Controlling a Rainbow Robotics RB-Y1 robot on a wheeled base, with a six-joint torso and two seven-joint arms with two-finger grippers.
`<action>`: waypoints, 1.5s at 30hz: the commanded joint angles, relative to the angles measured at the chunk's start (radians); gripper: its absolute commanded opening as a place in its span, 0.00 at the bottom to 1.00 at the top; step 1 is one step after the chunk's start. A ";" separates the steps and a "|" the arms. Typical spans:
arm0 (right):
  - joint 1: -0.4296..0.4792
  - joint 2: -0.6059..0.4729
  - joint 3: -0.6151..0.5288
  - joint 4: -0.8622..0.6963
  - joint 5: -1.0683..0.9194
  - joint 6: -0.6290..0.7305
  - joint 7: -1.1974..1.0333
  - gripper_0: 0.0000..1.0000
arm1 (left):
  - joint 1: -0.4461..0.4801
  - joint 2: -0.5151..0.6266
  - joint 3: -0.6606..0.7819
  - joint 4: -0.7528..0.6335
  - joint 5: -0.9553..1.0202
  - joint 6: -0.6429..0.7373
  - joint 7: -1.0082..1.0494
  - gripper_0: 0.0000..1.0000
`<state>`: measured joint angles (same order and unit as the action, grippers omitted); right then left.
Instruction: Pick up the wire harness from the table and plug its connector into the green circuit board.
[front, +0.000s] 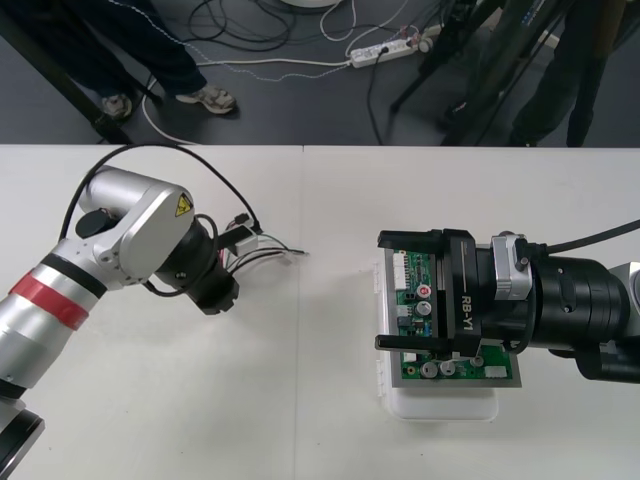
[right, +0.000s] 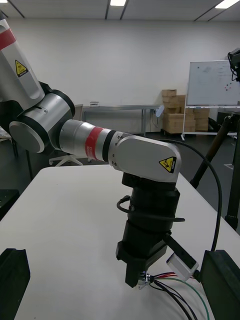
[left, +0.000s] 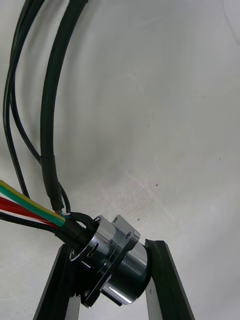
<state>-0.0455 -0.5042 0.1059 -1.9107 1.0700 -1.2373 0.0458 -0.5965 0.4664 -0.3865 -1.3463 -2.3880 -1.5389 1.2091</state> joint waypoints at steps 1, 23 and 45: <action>-0.022 0.013 -0.003 -0.037 -0.001 0.007 0.037 1.00 | 0.006 0.003 0.057 -0.100 0.018 -0.032 -0.079 0.00; -0.022 0.013 -0.003 -0.037 -0.001 0.013 0.052 1.00 | 0.270 0.005 0.267 -0.580 0.061 -0.032 -0.125 0.00; -0.022 0.013 -0.005 -0.037 -0.002 0.013 0.054 1.00 | 0.460 -0.164 0.551 -0.964 0.207 -0.032 -0.312 0.00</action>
<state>-0.0470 -0.5041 0.1059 -1.9116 1.0700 -1.2321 0.0491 -0.1705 0.3593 0.1080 -2.2467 -2.2127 -1.5428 1.0323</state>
